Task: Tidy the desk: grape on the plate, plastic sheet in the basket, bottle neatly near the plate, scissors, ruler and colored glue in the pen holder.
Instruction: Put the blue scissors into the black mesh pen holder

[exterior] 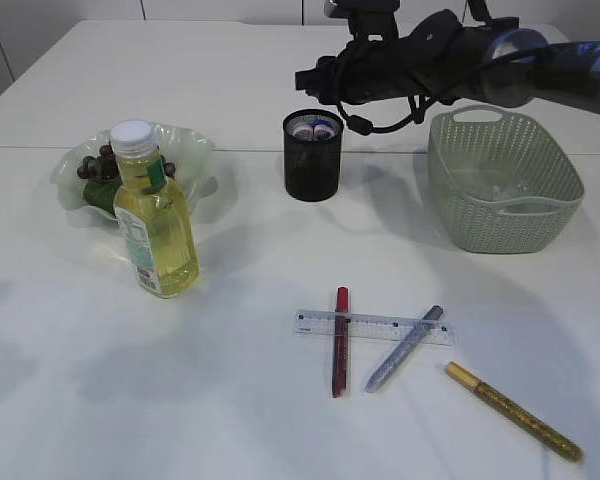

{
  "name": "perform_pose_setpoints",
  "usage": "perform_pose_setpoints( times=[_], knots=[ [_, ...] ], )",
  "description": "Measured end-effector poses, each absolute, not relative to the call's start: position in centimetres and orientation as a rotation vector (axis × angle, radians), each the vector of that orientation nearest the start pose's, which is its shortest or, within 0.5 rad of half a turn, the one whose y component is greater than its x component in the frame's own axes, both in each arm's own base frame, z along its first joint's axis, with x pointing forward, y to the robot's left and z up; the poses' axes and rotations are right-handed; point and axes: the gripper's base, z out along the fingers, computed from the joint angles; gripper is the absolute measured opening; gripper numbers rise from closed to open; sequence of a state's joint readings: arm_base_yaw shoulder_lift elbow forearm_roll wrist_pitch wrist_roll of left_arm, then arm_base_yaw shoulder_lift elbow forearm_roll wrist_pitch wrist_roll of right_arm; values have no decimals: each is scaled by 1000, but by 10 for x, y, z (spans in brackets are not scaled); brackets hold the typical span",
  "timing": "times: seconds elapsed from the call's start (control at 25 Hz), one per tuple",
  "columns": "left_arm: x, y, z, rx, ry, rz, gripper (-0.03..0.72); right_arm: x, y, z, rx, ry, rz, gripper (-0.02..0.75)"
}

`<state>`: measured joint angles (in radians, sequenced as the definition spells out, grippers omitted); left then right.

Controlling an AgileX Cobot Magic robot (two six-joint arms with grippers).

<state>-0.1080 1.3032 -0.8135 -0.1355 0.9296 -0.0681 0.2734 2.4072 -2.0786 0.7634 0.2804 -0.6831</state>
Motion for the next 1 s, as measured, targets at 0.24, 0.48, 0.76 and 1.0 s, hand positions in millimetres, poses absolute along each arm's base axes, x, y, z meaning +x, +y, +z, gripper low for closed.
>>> perform_pose_setpoints(
  times=[0.24,0.48,0.76,1.0],
  knots=[
    [221,-34,240,-41,2906,-202,434,534,169,220,-371,2012,435,314],
    [222,-34,240,-41,2902,-202,434,502,164,267,-473,2186,512,314],
    [222,-34,240,-47,2899,-212,434,454,131,332,-391,2434,245,314],
    [222,-35,240,-49,2895,-214,434,417,113,380,-384,2457,116,314]
  ],
)
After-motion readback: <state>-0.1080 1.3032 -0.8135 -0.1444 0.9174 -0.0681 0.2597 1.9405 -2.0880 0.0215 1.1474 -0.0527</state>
